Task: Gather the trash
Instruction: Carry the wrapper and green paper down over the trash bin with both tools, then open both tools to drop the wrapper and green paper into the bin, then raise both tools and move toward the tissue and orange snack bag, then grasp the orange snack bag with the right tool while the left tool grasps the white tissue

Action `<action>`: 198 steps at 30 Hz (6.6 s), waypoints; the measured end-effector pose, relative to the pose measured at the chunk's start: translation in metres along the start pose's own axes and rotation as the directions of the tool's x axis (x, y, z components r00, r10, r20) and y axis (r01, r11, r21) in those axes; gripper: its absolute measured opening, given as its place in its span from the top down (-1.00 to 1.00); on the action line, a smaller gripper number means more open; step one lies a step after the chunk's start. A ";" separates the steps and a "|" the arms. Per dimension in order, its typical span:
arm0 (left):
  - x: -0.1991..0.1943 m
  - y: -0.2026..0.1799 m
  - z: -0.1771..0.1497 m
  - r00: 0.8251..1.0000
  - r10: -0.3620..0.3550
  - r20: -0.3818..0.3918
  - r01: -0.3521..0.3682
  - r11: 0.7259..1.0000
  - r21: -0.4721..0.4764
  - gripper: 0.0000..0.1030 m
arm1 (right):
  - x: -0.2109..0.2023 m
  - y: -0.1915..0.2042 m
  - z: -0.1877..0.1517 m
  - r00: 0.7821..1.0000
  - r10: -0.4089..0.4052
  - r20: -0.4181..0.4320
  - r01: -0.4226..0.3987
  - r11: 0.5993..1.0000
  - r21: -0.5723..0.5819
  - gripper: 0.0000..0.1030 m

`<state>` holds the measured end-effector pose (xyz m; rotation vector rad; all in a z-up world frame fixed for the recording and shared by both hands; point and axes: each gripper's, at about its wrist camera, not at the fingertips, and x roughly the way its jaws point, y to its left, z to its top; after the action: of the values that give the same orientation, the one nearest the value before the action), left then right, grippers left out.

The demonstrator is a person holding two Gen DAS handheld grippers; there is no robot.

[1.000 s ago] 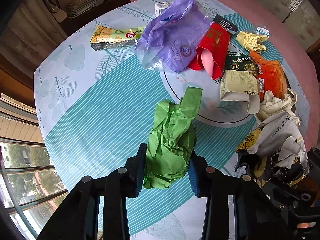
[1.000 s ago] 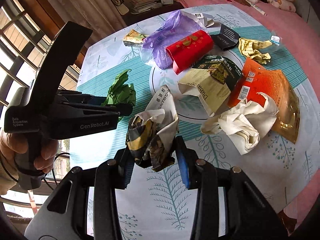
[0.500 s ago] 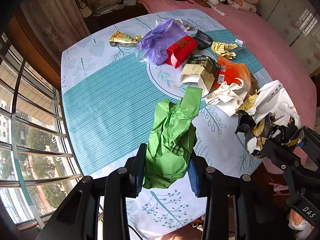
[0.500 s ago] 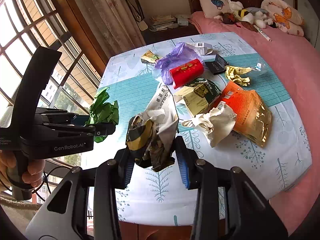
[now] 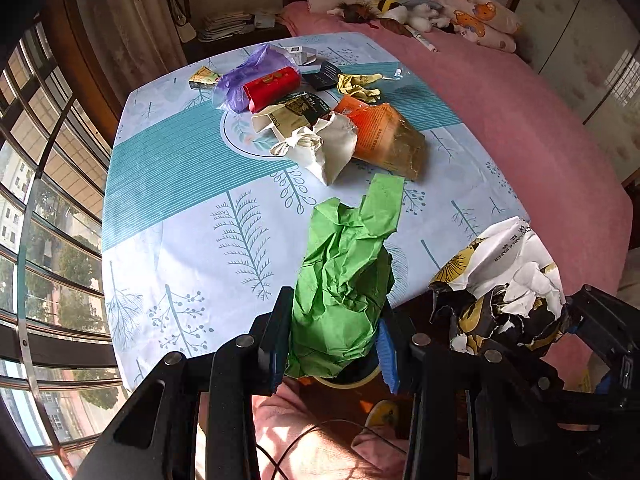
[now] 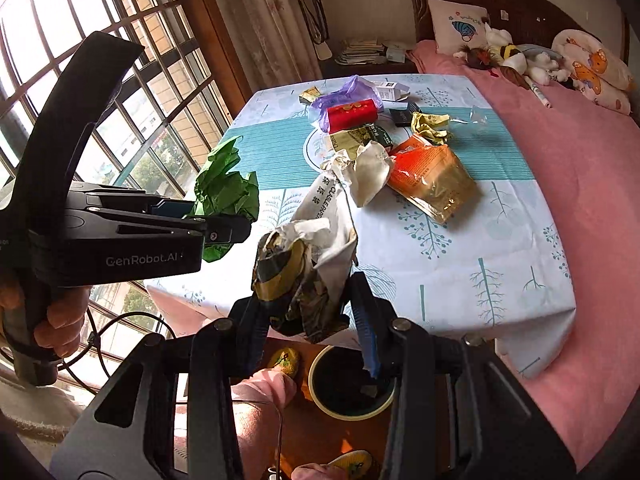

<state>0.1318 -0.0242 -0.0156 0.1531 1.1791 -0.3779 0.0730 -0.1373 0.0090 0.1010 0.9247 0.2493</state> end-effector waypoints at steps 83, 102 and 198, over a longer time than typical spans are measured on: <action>-0.001 -0.039 -0.091 0.998 0.048 0.038 -0.046 0.997 -0.057 -0.69 | -0.019 -0.059 -0.125 0.997 -0.008 -0.079 0.023 0.980 0.198 -0.22; -0.072 -0.016 0.050 0.985 0.142 0.094 -0.116 0.964 -0.239 -0.58 | -0.079 -0.051 0.010 0.994 -0.104 0.044 0.105 0.994 -0.030 -0.22; 0.129 0.101 0.137 0.917 -0.253 -0.308 0.264 0.965 -0.007 -0.27 | 0.224 -0.141 0.094 0.986 -0.031 -0.162 0.059 0.982 0.177 0.96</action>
<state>0.3303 -0.0002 -0.0908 0.0873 1.5077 -0.6252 0.3007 -0.2142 -0.1354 0.2306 1.1064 0.1315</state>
